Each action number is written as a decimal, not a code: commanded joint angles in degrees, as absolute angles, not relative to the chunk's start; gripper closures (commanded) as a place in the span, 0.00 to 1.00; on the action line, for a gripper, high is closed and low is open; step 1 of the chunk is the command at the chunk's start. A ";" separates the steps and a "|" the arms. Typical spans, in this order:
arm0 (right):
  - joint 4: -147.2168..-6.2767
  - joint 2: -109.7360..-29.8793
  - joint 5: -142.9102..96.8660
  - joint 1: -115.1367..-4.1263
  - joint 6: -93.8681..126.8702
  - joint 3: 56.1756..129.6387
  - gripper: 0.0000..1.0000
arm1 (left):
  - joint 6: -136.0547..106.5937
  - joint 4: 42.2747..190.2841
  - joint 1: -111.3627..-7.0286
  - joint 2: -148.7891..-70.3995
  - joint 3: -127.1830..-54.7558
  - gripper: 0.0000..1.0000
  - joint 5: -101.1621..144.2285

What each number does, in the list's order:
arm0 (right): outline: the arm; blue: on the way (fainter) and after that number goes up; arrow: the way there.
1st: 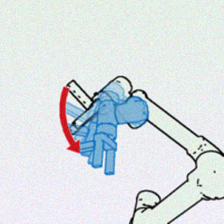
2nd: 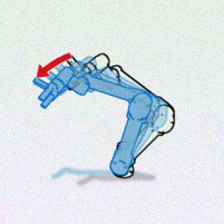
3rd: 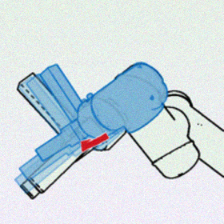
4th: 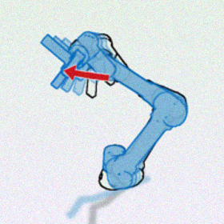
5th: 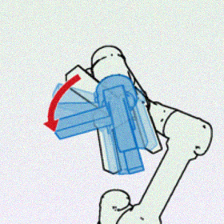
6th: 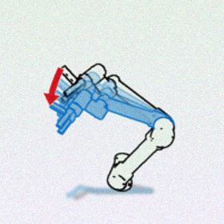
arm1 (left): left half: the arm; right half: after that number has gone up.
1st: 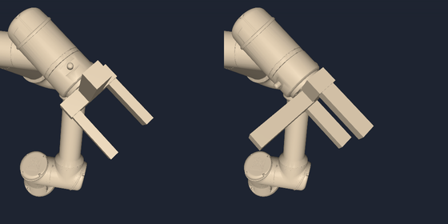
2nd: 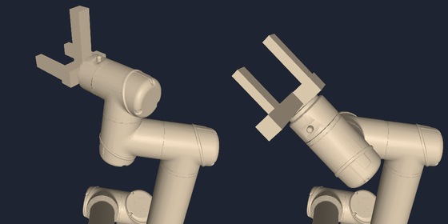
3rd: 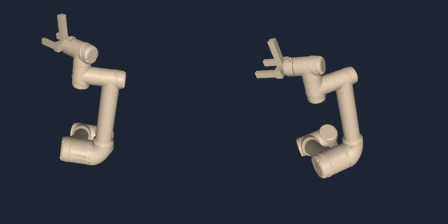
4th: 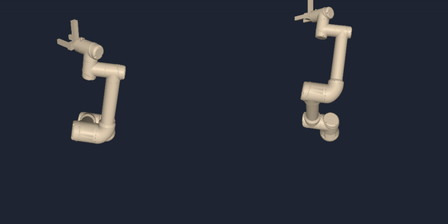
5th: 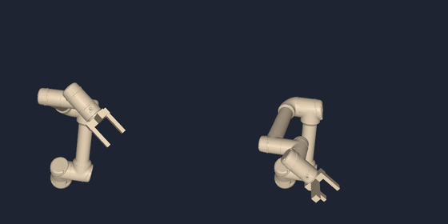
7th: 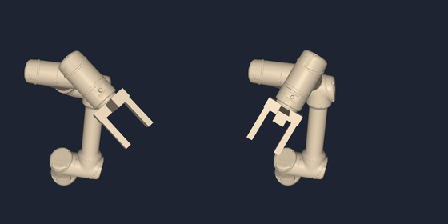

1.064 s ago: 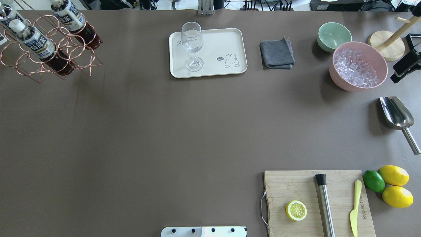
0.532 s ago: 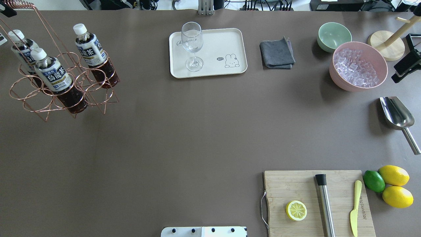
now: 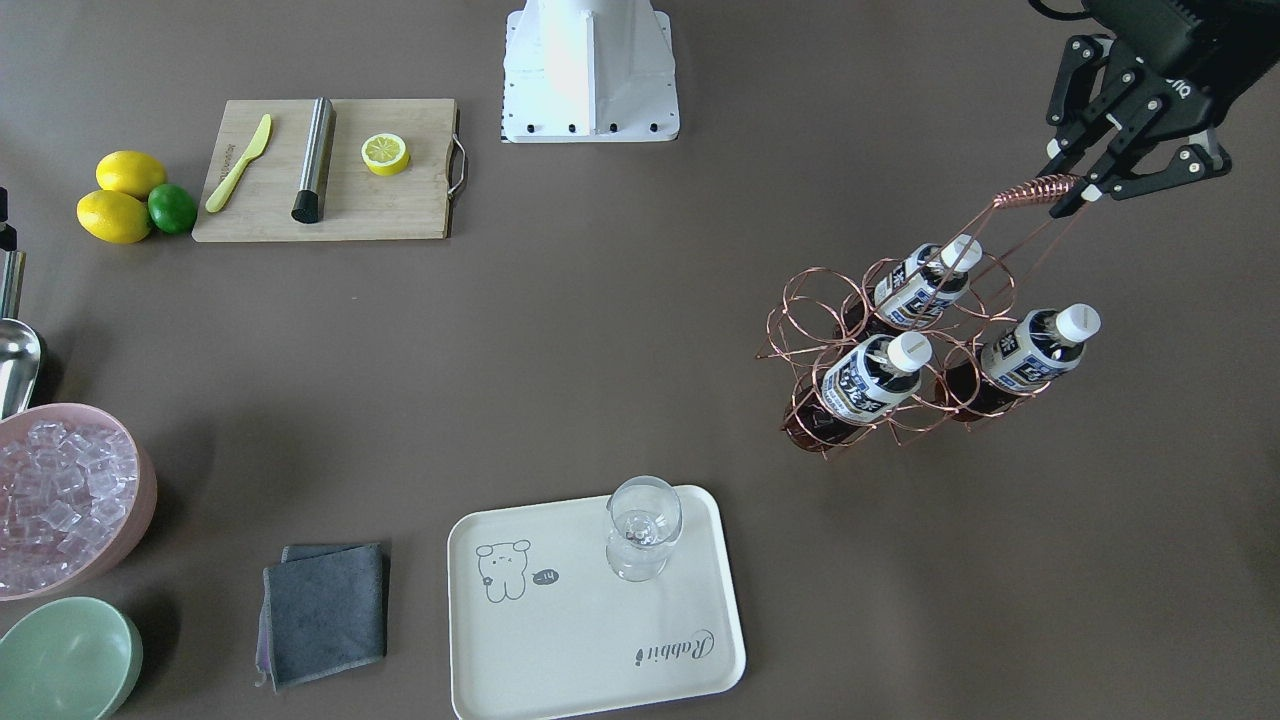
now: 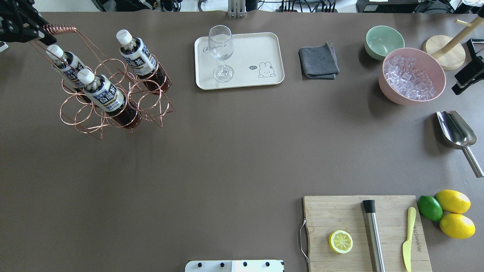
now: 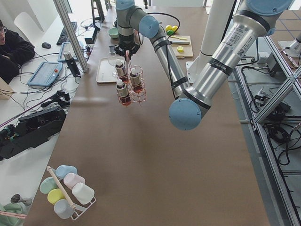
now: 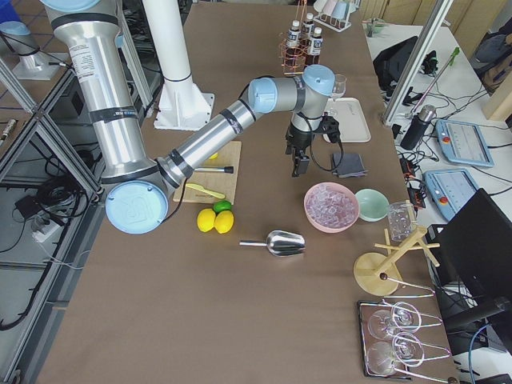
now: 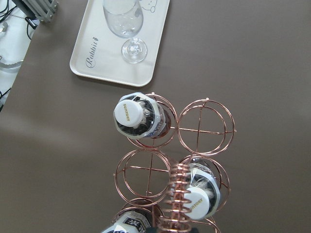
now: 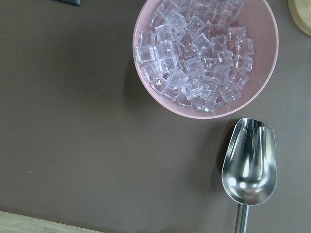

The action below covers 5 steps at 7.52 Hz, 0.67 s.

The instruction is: Take tea from basket to plate

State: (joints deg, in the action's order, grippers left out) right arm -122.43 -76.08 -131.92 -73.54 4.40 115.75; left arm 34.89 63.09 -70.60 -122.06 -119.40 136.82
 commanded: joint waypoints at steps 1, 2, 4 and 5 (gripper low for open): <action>-122.43 -76.11 -131.92 -73.83 4.39 115.75 0.00 | 31.56 63.02 -65.24 -123.57 -119.71 1.00 137.28; -122.43 -76.11 -131.92 -73.83 4.39 115.75 0.00 | 29.55 63.10 -63.30 -124.79 -119.79 1.00 138.16; -122.43 -76.11 -131.92 -73.74 4.31 115.84 0.00 | 25.86 63.54 -61.00 -125.86 -120.14 1.00 138.78; -122.43 -76.11 -131.92 -73.65 4.31 116.10 0.00 | 24.71 63.63 -60.13 -126.03 -120.23 1.00 138.87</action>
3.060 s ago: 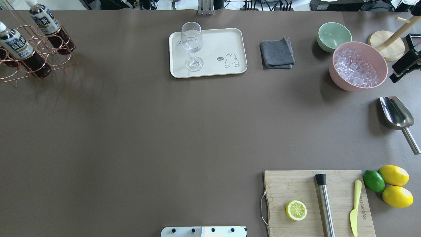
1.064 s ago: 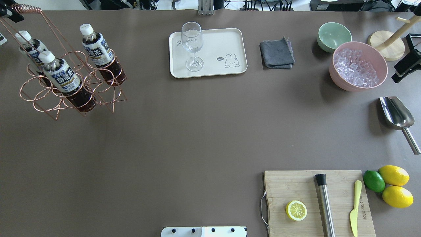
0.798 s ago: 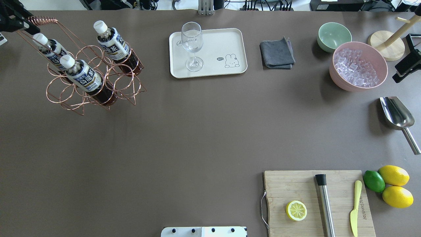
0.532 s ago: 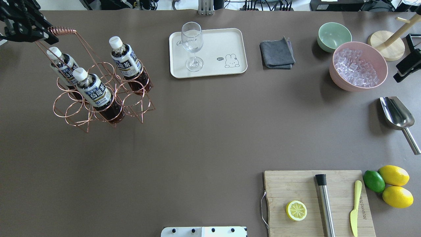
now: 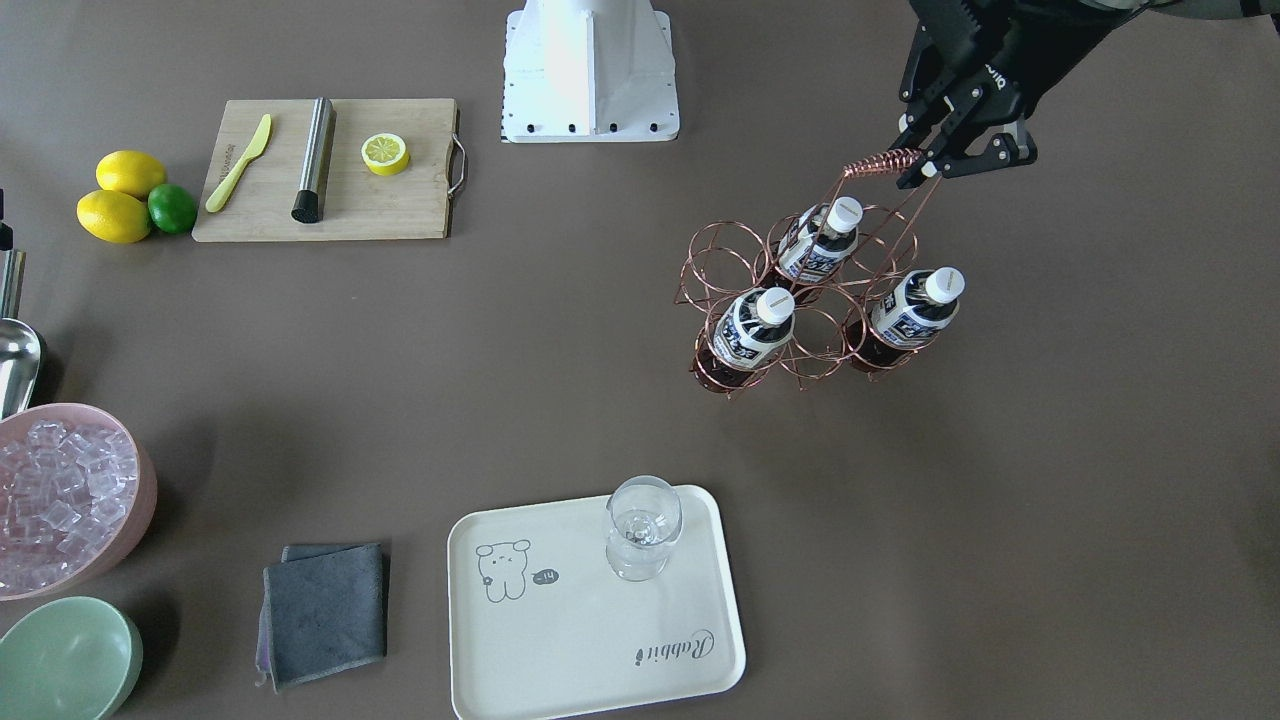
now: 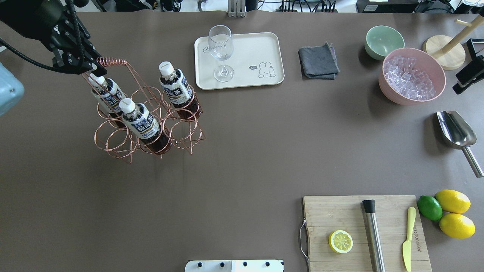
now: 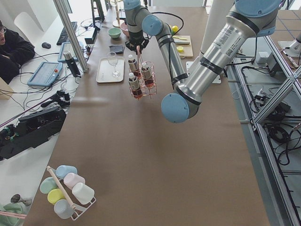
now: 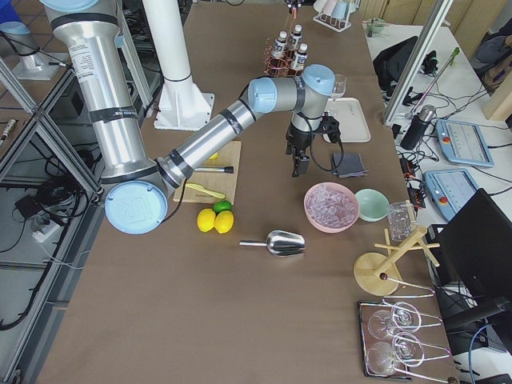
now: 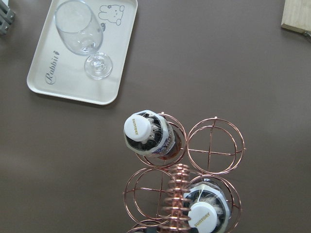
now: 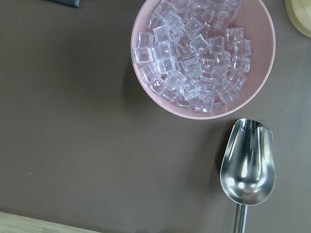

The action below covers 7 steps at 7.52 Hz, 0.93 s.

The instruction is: Take tea from basket to plate

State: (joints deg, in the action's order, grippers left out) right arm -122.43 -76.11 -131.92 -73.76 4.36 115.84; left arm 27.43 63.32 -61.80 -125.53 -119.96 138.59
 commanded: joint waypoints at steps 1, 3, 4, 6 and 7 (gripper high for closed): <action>-122.43 -76.11 -132.01 -73.65 4.39 116.19 0.00 | 22.96 64.24 -59.86 -126.21 -120.06 1.00 138.95; -122.43 -76.11 -132.01 -73.65 4.31 116.19 0.00 | 16.57 64.77 -56.45 -128.92 -119.88 1.00 138.96; -122.52 -76.11 -132.01 -73.74 4.31 116.19 0.00 | 14.35 65.73 -54.16 -129.46 -119.97 1.00 138.87; -123.92 -76.11 -131.92 -73.83 4.31 116.54 0.00 | 11.69 68.46 -51.87 -129.90 -119.97 1.00 138.78; -124.01 -76.11 -131.92 -74.00 4.31 116.80 0.00 | 11.69 69.51 -50.81 -129.90 -119.62 1.00 138.69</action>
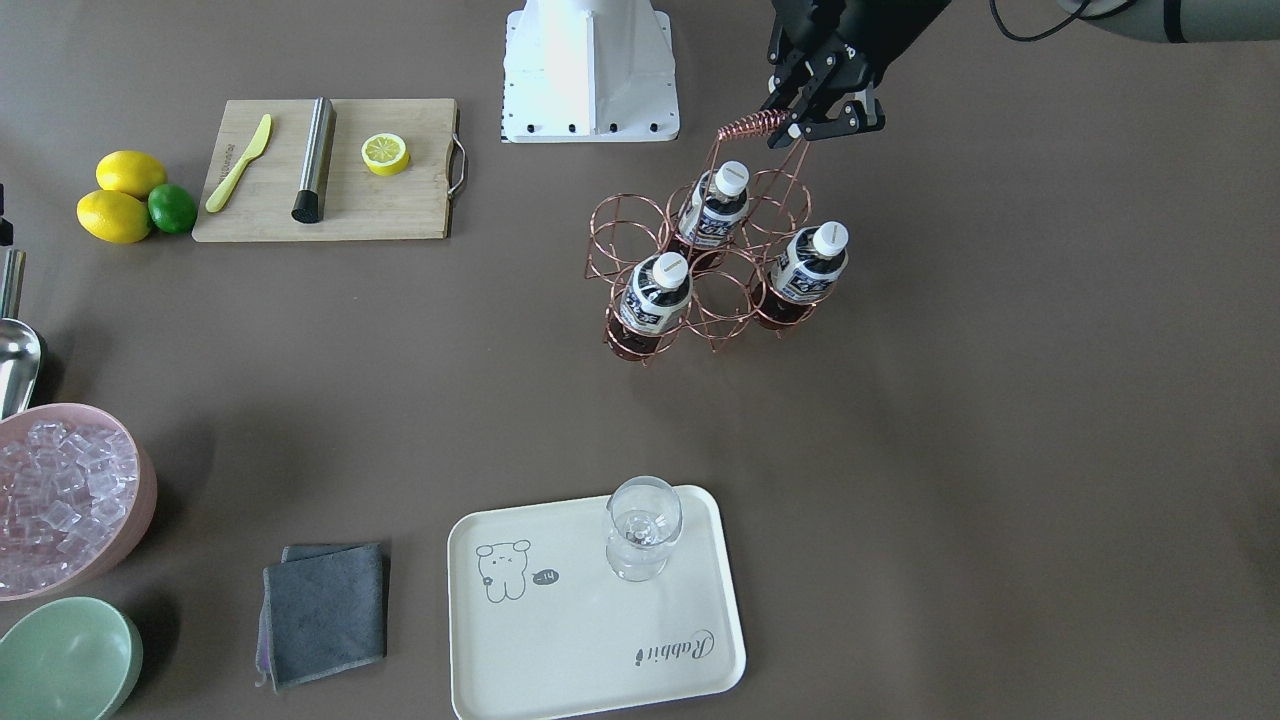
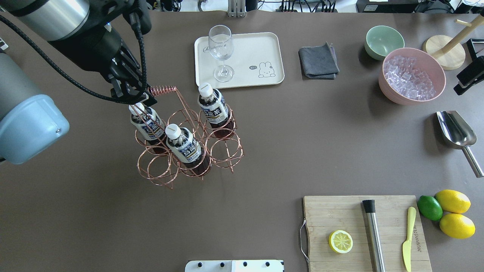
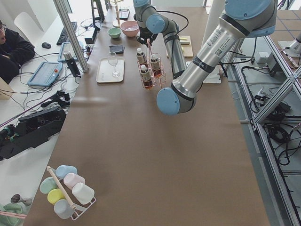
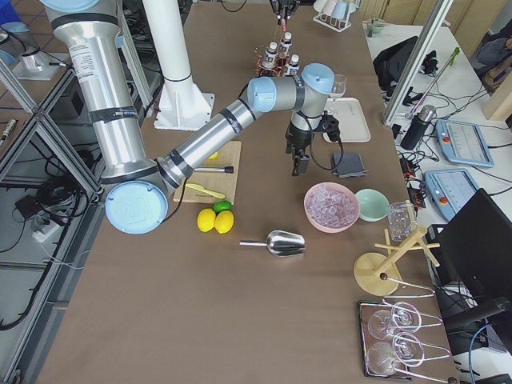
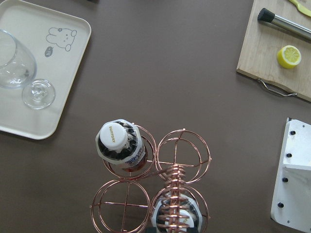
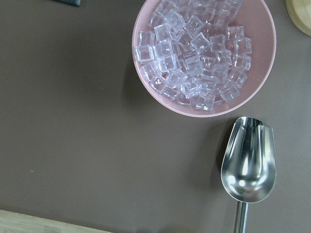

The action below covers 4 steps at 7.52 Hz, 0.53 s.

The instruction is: Take tea from basket to plate

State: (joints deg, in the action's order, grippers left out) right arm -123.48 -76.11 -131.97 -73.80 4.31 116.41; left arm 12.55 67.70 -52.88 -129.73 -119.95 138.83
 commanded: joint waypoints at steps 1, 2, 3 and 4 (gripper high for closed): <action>-124.01 -76.11 -131.92 -74.09 4.31 116.89 0.00 | 11.60 70.22 -50.63 -130.16 -119.36 1.00 138.87; -124.01 -76.11 -131.92 -74.09 4.31 116.98 0.00 | 11.51 70.40 -49.49 -131.47 -119.27 1.00 138.87; -124.01 -76.11 -131.92 -73.92 4.31 117.07 0.00 | 11.51 70.40 -49.40 -132.35 -119.35 1.00 138.87; -124.01 -76.11 -131.92 -74.09 4.31 117.16 0.00 | 11.60 70.92 -49.39 -132.45 -119.36 1.00 138.95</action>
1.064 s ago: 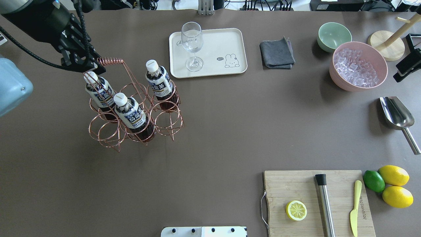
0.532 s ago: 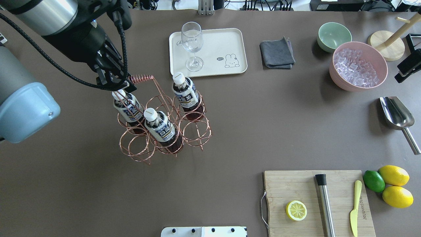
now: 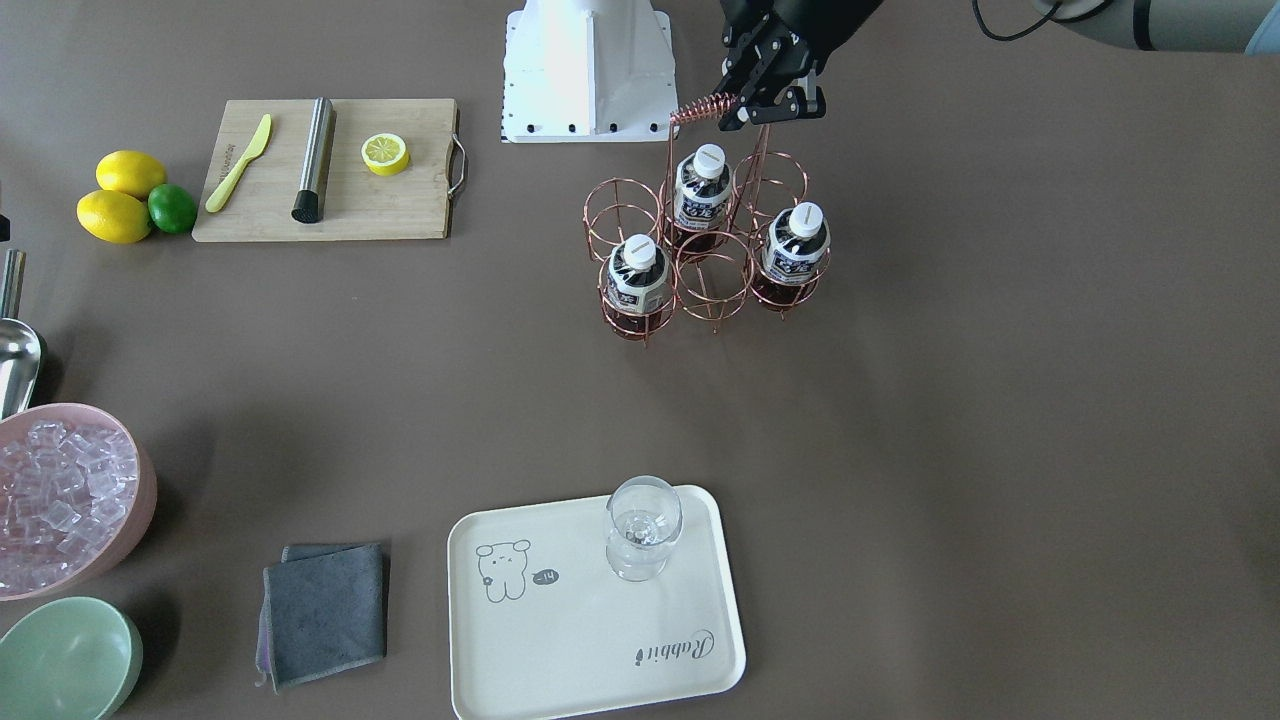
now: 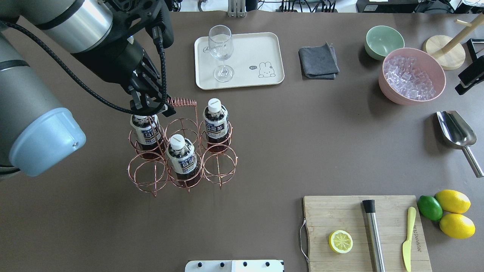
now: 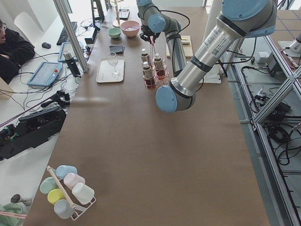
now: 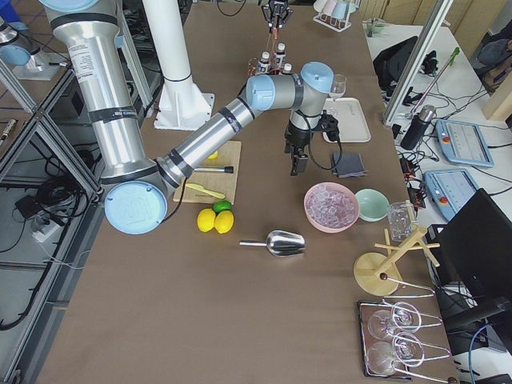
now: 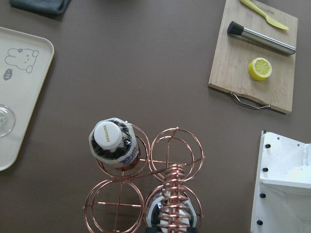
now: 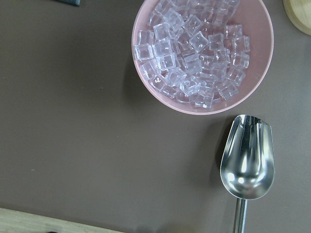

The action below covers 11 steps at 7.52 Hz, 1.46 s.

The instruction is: Take tea from basket to plate

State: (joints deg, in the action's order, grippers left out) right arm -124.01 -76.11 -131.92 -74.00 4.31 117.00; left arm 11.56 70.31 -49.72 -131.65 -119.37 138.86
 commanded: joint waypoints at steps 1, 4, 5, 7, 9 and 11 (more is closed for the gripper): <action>-124.01 -76.11 -131.84 -74.70 4.31 118.20 0.00 | 11.69 71.62 -48.87 -132.36 -119.36 1.00 138.87; -123.66 -78.58 -127.03 -77.95 4.39 123.32 0.00 | 12.48 72.07 -47.64 -133.58 -118.05 1.00 137.90; -123.66 -78.66 -123.26 -79.96 4.39 123.40 0.00 | 12.48 72.07 -47.20 -136.64 -115.95 1.00 137.81; -124.01 -80.24 -122.09 -80.77 4.39 123.22 0.00 | 12.48 72.07 -45.18 -137.37 -115.31 1.00 134.93; -123.40 -81.04 -126.71 -79.11 4.74 122.79 0.00 | 12.48 72.07 -44.82 -137.29 -114.88 1.00 134.82; -117.63 -80.42 -125.43 -71.58 7.10 121.73 0.00 | 12.57 72.07 -44.74 -137.72 -113.73 1.00 134.82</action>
